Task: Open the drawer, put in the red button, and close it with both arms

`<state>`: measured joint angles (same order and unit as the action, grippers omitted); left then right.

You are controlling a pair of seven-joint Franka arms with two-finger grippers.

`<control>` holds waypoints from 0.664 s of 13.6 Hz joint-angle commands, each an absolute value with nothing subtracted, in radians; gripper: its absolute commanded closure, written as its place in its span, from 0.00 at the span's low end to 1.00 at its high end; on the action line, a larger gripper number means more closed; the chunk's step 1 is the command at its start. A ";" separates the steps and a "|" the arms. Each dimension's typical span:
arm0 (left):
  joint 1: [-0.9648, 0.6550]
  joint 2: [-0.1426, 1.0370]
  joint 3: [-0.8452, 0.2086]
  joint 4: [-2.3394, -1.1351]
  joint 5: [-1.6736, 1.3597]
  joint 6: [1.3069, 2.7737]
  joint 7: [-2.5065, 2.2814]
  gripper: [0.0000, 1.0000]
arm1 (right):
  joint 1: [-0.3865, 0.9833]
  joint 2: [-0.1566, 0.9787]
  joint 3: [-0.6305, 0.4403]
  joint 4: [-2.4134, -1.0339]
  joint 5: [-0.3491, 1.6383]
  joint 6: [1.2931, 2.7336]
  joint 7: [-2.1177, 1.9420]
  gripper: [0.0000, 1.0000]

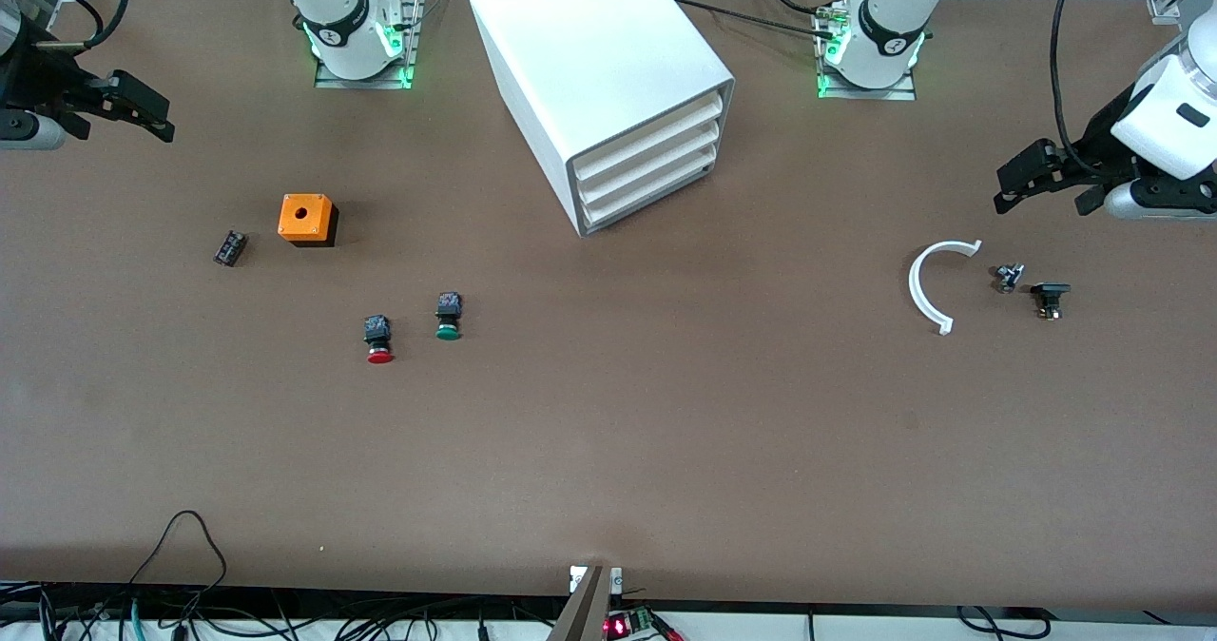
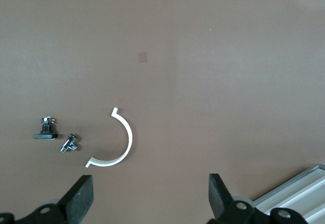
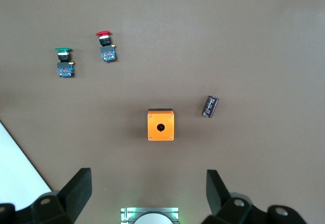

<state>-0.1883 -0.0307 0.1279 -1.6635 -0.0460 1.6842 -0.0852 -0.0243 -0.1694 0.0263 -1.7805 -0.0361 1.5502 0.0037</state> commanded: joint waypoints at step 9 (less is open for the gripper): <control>-0.192 0.009 0.129 -1.603 -0.038 1.658 -0.061 0.00 | -0.041 -0.146 -0.002 -1.823 -0.026 1.632 0.003 0.00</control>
